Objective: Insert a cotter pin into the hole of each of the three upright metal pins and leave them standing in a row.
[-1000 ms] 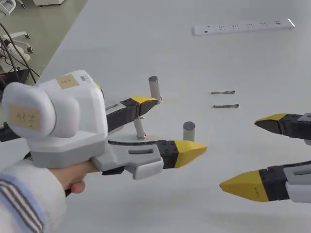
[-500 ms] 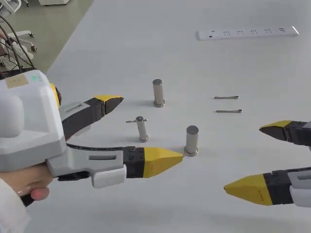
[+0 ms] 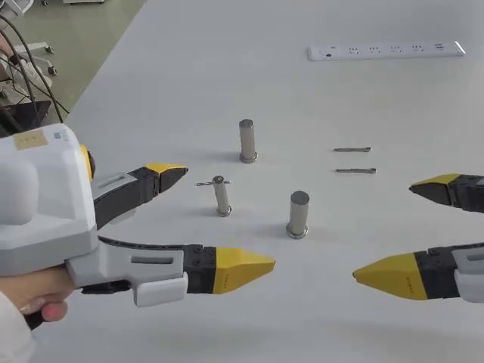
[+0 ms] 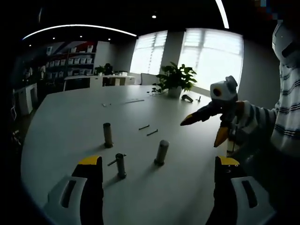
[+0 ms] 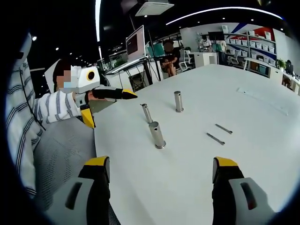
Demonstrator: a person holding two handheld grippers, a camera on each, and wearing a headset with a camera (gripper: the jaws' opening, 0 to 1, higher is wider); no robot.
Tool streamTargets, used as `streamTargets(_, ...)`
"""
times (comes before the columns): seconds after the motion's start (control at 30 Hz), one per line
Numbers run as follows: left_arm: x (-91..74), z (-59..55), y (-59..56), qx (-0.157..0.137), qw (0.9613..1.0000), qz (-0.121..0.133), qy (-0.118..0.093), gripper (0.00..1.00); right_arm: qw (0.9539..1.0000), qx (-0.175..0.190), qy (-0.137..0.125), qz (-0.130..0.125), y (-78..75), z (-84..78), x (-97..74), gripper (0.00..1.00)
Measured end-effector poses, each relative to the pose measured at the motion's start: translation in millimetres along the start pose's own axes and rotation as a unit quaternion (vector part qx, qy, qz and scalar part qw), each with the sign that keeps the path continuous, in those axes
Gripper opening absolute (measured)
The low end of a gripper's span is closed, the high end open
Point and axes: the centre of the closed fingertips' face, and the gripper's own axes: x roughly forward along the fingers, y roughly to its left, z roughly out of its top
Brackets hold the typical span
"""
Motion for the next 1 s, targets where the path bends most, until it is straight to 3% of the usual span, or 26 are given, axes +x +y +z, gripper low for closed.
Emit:
streamTargets(0.4,-3.3,-1.2,0.2,0.004,1.0,0.005,0.003,0.99,0.9993,-0.031,0.013,-0.015,-21.1,10.3,-7.3,0.87)
streamTargets(0.63,-6.4,-3.1,-1.0,0.003,1.0,0.002,0.005,0.99,0.9975,-0.058,0.03,-0.026,-41.3,18.7,-6.5,0.85)
streamTargets(0.77,-7.7,-3.9,-0.6,0.003,1.0,0.003,0.007,0.99,0.997,-0.067,0.034,-0.018,-46.3,23.7,-4.7,0.82)
streamTargets(1.0,-9.7,-6.8,-3.3,-0.002,1.0,0.001,0.009,0.99,0.9904,-0.115,0.077,-0.003,-56.1,23.1,2.5,0.79)
